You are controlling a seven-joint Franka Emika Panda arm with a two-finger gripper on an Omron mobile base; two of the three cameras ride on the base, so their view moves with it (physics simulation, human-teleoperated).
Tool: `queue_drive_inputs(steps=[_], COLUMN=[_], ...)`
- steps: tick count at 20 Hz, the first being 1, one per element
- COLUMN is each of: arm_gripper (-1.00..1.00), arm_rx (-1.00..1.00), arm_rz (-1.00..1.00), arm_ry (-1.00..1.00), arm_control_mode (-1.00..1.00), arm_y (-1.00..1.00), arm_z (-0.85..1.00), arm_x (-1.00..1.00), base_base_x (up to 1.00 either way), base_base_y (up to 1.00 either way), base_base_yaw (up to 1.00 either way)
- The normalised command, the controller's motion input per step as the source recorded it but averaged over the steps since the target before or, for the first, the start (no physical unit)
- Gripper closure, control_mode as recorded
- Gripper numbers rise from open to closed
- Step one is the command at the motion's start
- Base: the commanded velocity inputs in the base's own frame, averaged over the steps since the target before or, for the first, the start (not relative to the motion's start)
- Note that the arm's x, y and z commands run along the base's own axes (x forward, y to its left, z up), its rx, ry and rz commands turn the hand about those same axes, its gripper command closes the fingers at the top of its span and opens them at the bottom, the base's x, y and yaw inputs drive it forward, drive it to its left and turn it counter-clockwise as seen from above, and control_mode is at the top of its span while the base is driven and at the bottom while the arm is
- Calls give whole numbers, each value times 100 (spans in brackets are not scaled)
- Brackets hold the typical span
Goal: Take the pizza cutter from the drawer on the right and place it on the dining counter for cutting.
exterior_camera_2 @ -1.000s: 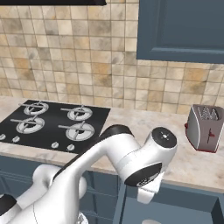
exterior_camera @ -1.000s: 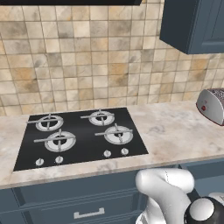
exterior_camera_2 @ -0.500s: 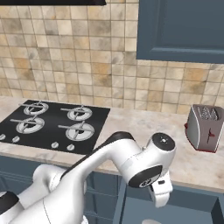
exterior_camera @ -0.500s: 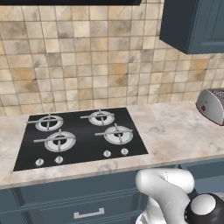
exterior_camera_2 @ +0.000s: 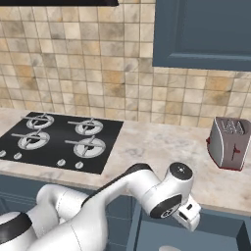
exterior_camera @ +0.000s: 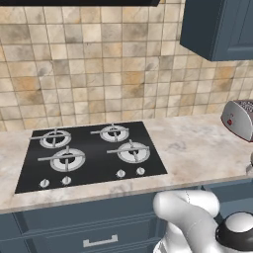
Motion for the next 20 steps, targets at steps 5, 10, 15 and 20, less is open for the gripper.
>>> queue_drive_inputs(steps=[5, 10, 15, 20], arm_gripper=[-100, -100, -100, -100], arm_rx=[-2, -10, -19, -9], arm_rz=[48, 26, 10, 4], arm_ry=[0, 0, 6, 5], arm_control_mode=[-100, -100, -100, -100], arm_y=[-37, -41, -33, -4], arm_z=[-63, -39, -14, -37], arm_x=[11, 5, 0, 4], base_base_x=[0, 0, 0, 0], base_base_y=[0, 0, 0, 0], base_base_yaw=[0, 0, 0, 0])
